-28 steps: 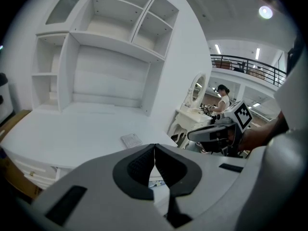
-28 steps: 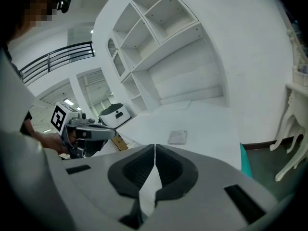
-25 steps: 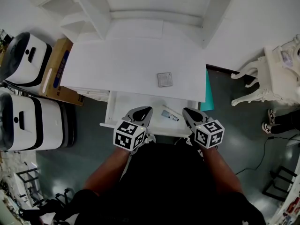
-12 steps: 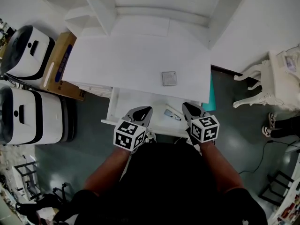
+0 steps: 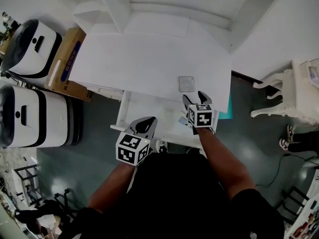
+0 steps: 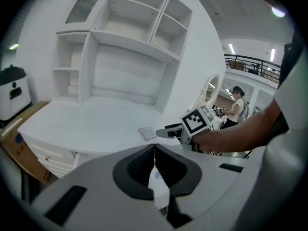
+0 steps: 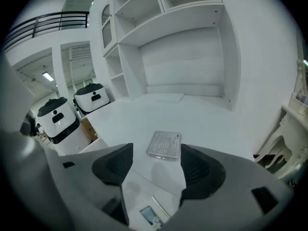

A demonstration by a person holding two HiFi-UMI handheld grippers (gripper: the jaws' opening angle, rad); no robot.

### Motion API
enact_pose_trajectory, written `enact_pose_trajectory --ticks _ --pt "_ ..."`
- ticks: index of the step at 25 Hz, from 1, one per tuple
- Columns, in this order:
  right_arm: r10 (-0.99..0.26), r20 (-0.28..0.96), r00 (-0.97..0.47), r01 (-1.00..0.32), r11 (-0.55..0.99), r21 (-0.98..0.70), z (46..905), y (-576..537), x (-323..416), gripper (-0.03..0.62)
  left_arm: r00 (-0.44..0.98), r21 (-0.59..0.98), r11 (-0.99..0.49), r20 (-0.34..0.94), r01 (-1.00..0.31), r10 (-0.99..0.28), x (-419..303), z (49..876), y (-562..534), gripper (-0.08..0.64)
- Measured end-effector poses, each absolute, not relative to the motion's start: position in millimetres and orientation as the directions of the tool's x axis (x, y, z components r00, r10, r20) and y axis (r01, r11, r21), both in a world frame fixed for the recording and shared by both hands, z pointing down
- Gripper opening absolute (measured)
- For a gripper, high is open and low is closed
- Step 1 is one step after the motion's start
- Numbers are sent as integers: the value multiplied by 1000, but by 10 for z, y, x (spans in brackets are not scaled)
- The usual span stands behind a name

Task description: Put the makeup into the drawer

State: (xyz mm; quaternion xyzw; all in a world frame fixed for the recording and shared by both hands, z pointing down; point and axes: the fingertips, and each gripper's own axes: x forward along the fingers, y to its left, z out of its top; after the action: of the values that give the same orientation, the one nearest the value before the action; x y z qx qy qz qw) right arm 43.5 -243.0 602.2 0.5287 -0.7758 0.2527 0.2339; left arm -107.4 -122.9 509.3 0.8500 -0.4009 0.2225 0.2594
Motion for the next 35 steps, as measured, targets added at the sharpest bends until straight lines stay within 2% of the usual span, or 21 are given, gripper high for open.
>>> enact_pose_trajectory --ticks 3,13,25,35 --pt "-720 628 -296 -950 287 -120 6109 -2688 354 343 561 262 -520 595 -813 -576 -1223 5106 -1214 11" --pt "-646 736 -201 -977 186 -103 6659 -3108 336 385 516 265 -463 627 -846 -584 -1576 5195 -1174 11" --pt "-688 707 -163 -987 116 -115 6750 -3205 372 391 520 285 -450 623 -846 -584 -1651 5222 -1298 11" --pt "-658 723 -211 -977 172 -128 6756 -3179 405 390 538 295 -466 617 -834 -574 -1576 5230 -1330 11"
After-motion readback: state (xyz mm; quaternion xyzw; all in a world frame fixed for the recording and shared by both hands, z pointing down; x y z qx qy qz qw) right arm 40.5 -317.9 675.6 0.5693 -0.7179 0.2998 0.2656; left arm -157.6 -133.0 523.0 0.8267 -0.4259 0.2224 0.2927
